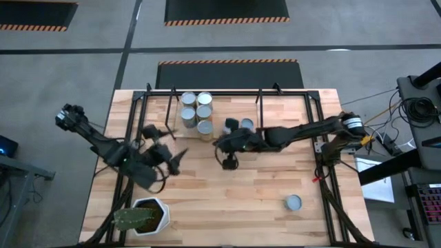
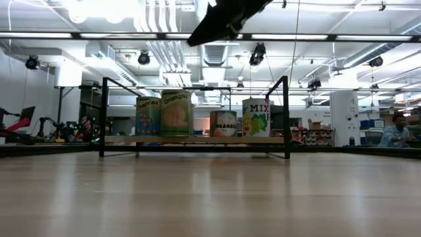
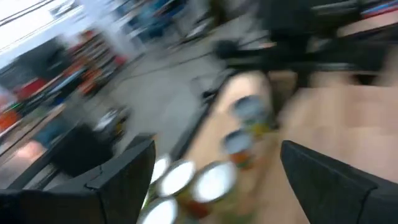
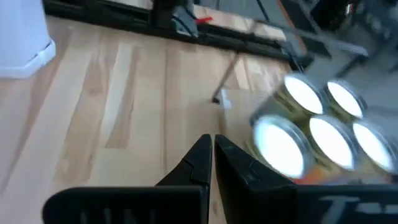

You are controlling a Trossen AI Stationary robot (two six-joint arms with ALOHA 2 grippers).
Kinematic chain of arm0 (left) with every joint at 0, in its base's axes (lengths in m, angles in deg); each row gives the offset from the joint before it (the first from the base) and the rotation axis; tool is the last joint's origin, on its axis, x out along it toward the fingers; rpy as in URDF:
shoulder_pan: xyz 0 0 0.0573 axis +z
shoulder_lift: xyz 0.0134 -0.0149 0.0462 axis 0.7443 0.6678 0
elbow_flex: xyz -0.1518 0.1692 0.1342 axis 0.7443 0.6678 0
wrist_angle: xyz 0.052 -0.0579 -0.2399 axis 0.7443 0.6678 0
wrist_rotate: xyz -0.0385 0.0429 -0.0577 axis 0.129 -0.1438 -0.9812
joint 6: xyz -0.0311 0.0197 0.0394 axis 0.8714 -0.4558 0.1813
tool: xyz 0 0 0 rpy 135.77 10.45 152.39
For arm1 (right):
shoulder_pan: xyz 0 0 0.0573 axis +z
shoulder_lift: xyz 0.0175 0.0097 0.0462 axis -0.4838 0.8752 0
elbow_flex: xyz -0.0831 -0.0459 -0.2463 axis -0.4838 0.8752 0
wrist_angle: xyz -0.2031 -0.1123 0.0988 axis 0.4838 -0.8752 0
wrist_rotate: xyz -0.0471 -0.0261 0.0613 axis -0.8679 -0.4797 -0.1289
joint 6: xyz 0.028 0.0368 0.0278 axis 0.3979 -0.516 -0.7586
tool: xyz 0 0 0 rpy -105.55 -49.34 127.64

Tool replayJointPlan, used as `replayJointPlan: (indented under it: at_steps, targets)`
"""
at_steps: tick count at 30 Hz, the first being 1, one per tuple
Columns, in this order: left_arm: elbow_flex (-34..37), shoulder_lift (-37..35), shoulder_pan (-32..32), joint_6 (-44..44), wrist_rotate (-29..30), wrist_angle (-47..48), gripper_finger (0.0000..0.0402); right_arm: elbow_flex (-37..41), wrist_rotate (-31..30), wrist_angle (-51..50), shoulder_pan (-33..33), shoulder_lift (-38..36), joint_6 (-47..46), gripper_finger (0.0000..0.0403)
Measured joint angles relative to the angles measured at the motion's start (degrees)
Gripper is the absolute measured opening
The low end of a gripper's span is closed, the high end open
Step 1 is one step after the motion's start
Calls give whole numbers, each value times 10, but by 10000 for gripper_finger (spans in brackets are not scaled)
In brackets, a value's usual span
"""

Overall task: Pick and place cans onto a shelf
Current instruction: Put the large canned oranges on the shelf

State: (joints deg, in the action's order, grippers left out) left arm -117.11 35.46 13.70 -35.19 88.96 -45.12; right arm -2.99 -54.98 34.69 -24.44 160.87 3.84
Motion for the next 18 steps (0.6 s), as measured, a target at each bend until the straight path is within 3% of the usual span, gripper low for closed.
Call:
replayJointPlan:
  at_steps: [3,6,8,10,12,14,18]
  targets:
    - [46,-19,-20,-155,-92,-180,327,-29,20,-57,-21,-16,-29,9]
    - [105,-36,-23,-332,-290,-369,327,-63,35,-93,-41,-12,-30,9]
    - [141,-49,-23,-419,-402,-440,327,-82,53,-112,-56,0,-23,9]
    - [176,-61,-24,-473,-419,-494,327,-98,93,-132,-74,16,-16,9]
    - [198,-72,-22,-498,-381,-549,327,-109,124,-147,-91,33,-17,9]
    - [210,-88,-18,-508,-350,-586,327,-115,130,-157,-106,45,-17,9]
    - [222,-112,-17,-509,-347,-589,327,-116,134,-166,-130,66,-5,9]
